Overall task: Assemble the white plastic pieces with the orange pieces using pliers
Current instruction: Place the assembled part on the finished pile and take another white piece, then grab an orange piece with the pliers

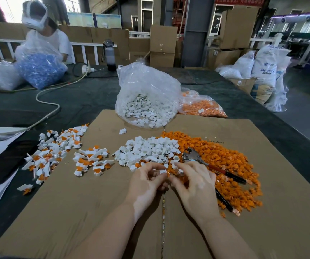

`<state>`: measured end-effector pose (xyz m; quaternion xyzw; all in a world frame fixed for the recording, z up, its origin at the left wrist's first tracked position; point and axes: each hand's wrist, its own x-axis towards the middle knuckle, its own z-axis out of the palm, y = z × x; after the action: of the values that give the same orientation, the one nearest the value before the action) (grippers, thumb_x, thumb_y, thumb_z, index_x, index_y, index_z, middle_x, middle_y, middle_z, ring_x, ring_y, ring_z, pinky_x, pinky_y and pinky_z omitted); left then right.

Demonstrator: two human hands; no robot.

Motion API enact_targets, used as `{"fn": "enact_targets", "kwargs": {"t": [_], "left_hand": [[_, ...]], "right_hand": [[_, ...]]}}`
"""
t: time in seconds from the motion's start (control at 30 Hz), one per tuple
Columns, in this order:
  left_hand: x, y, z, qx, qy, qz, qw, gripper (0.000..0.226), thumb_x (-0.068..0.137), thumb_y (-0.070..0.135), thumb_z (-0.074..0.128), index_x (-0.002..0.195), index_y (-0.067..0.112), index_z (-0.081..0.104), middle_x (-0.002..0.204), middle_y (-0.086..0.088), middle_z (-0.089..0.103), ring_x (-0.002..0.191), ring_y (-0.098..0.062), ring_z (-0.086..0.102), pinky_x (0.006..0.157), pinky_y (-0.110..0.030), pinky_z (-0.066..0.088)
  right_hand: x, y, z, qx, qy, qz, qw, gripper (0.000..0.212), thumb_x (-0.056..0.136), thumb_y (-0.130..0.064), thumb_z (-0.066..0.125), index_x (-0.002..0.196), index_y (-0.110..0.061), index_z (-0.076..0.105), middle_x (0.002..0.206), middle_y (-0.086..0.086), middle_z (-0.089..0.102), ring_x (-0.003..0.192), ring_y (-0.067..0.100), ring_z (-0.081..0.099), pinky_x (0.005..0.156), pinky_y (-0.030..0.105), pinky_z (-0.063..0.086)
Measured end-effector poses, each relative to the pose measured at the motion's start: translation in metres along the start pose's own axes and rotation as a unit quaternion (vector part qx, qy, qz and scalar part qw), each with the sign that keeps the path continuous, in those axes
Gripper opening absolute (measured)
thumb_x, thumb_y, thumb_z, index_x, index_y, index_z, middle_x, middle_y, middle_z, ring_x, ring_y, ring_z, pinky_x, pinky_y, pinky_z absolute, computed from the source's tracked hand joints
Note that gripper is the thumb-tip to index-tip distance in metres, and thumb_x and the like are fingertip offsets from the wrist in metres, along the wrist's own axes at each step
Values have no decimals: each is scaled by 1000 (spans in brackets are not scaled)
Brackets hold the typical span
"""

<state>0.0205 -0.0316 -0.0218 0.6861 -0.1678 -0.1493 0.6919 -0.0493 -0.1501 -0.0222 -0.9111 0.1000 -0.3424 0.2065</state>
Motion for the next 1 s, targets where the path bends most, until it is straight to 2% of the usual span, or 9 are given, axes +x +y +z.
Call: {"fn": "enact_targets", "kwargs": {"t": [0.1,0.27,0.37,0.5,0.6,0.73,0.83,0.93,1.0], "left_hand": [[3,-1,0,9,5,-9,1000,10,87,-1,59,94,6,61,64,-9,55,52,-9,58,53,-17,49],[7,1,2,-14,13,-37,999,11,88,-3,57,94,5,60,71,-16,51,53,-13,56,54,-18,50],[8,2,2,-13,15,-43,999,10,88,-1,58,96,6,59,70,-15,53,53,-11,56,55,-19,50],[9,4,3,-26,22,-58,998,10,89,1,58,98,4,57,70,-17,54,56,-16,55,68,-34,52],[10,7,4,-43,32,-70,996,11,89,2,59,99,5,58,71,-16,58,61,-20,56,67,-35,51],[14,16,4,-89,49,-90,991,13,87,2,61,99,6,61,71,-13,61,61,-19,58,59,-30,50],[20,24,1,-151,58,-98,982,14,86,0,61,100,3,60,72,-13,60,55,-15,58,45,-20,47],[25,29,-2,-161,70,-98,979,11,86,0,61,97,3,59,68,-12,61,53,-14,57,43,-18,46],[28,29,-4,-161,85,-105,978,7,86,0,61,90,6,60,65,-10,63,54,-15,57,43,-18,46]], "right_hand": [[11,8,-12,-106,0,108,988,36,87,-34,62,118,-15,62,116,4,59,111,23,52,92,41,29],[35,30,-30,-209,-217,268,915,44,86,-46,45,120,-18,49,139,6,34,131,25,26,111,51,13],[43,34,-32,-233,-274,275,891,50,84,-51,45,120,-17,48,140,9,32,131,28,25,111,53,12],[43,34,-32,-289,-262,229,892,50,85,-55,45,120,-19,48,136,8,36,128,28,30,110,49,15],[40,31,-34,-292,-227,196,908,44,89,-52,42,116,-19,44,127,5,46,122,25,38,106,44,23],[44,20,-42,-241,-192,143,941,29,93,-47,37,94,-18,39,102,1,55,92,20,51,78,32,41],[50,8,-47,-126,-255,142,948,33,96,-48,34,88,-17,45,85,-1,52,75,15,51,67,31,44],[52,-7,-53,47,-323,160,932,43,97,-43,39,67,-13,44,56,-4,40,44,6,36,45,19,28],[51,-14,-56,112,-357,176,911,41,98,-38,40,66,-12,42,53,2,38,42,11,33,44,21,26]]}}
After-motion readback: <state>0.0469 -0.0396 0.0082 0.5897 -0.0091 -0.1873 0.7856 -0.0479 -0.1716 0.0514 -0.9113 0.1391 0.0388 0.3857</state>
